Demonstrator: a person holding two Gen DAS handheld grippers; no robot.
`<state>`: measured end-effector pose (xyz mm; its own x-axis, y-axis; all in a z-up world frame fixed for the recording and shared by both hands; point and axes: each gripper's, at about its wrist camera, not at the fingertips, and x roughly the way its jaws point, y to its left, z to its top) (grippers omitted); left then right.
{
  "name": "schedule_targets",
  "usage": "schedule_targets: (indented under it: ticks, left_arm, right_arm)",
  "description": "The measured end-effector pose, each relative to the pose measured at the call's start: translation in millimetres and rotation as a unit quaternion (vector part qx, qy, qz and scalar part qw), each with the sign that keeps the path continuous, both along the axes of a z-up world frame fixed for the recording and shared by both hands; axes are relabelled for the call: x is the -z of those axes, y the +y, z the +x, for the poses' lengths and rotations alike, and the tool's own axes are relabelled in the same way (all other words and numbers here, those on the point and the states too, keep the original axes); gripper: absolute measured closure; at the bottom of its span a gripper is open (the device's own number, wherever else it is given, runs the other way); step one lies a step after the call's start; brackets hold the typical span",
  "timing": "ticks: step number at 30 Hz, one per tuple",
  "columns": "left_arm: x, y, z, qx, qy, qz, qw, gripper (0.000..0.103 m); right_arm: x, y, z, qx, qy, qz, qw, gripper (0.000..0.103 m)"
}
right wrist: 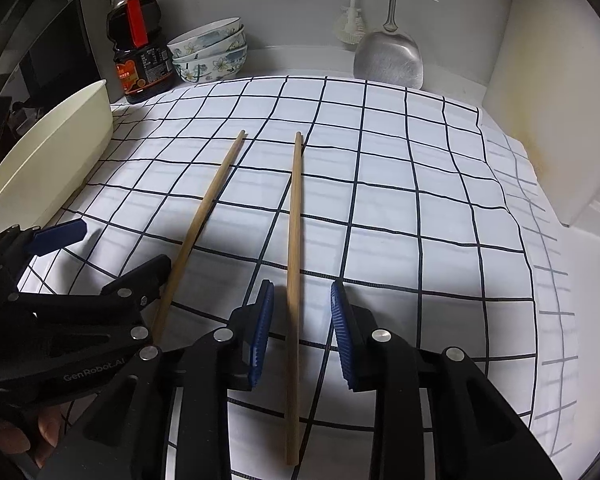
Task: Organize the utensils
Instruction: 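Lower the left tool onto one chopstick while the right tool lowers onto the other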
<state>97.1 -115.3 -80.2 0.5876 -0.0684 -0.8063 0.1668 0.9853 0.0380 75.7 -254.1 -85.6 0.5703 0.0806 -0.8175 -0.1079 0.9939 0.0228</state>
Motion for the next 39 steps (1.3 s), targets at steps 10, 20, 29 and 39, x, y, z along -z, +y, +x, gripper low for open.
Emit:
schedule_targets:
  ticks: [10, 20, 29, 39]
  left_arm:
    - [-4, -8, -4, 0.010, 0.014, -0.031, 0.9994, 0.039]
    - [-17, -8, -10, 0.023, -0.010, -0.056, 0.9981, 0.026]
    - [-10, -21, -9, 0.031, 0.000, -0.039, 0.9987, 0.015]
    - [1, -25, -3, 0.022, 0.020, -0.030, 0.9991, 0.008]
  right_arm:
    - [0, -2, 2, 0.001, -0.002, 0.009, 1.000, 0.088]
    - [0, -9, 1, 0.008, -0.003, 0.010, 1.000, 0.088]
    - [0, -26, -1, 0.023, -0.002, 0.021, 1.000, 0.088]
    - [0, -30, -2, 0.016, -0.005, 0.018, 1.000, 0.076]
